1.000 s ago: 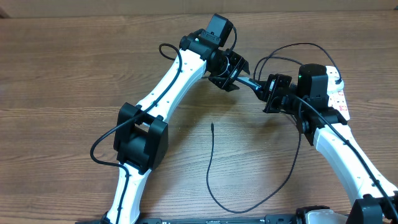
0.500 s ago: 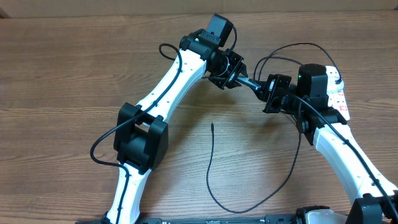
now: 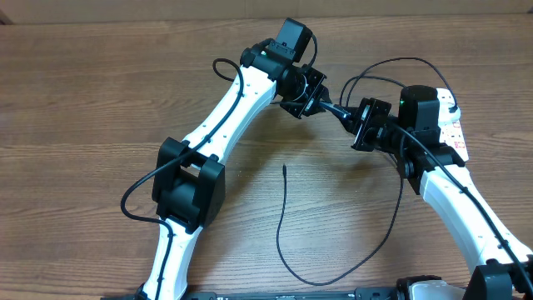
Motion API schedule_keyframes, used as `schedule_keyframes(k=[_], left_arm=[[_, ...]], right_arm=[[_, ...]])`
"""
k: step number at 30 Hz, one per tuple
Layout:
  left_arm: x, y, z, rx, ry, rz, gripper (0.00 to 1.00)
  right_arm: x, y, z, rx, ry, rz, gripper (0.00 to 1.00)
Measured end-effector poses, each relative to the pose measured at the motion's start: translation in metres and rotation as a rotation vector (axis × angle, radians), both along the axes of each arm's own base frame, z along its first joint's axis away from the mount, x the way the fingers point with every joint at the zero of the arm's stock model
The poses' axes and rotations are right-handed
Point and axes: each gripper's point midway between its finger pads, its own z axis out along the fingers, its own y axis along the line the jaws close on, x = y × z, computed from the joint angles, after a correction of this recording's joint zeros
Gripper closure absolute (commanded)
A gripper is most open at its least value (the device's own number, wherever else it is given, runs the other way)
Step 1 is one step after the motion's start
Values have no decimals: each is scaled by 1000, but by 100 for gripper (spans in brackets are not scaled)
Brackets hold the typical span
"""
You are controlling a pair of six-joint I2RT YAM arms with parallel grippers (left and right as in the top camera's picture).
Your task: Plug charger to phone and switch on socket
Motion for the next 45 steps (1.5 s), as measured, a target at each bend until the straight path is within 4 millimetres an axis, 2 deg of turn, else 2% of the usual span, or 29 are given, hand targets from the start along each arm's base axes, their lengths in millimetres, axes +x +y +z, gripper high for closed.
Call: schedule_keyframes(k=[4, 10, 16, 22, 28, 33, 37, 42, 45], left_arm=[[1, -1, 1, -4, -1, 2, 93], [1, -1, 1, -5, 4, 7, 96], [-1, 0, 0, 2, 4, 1, 96], [-1, 1, 0, 6, -10, -15, 96], [-1, 1, 0, 8, -19, -27, 96], [-1, 3, -2, 22, -35, -42, 96], [0, 5, -3, 28, -50, -58, 96], [6, 13, -3, 29, -63, -57, 96], [13, 22, -3, 30, -68, -45, 95]], right_arm=[[1, 0, 0, 12, 11, -12, 96], [1, 0, 0, 15, 15, -15, 96], [0, 1, 1, -5, -9, 11, 83], [-2, 4, 2, -19, -36, 48, 75], [-4, 6, 3, -16, -43, 64, 55], [-3, 6, 4, -28, -64, 77, 26], [-3, 6, 4, -44, -82, 88, 9], [-3, 6, 4, -55, -95, 99, 0], [-3, 6, 4, -72, -114, 114, 0]])
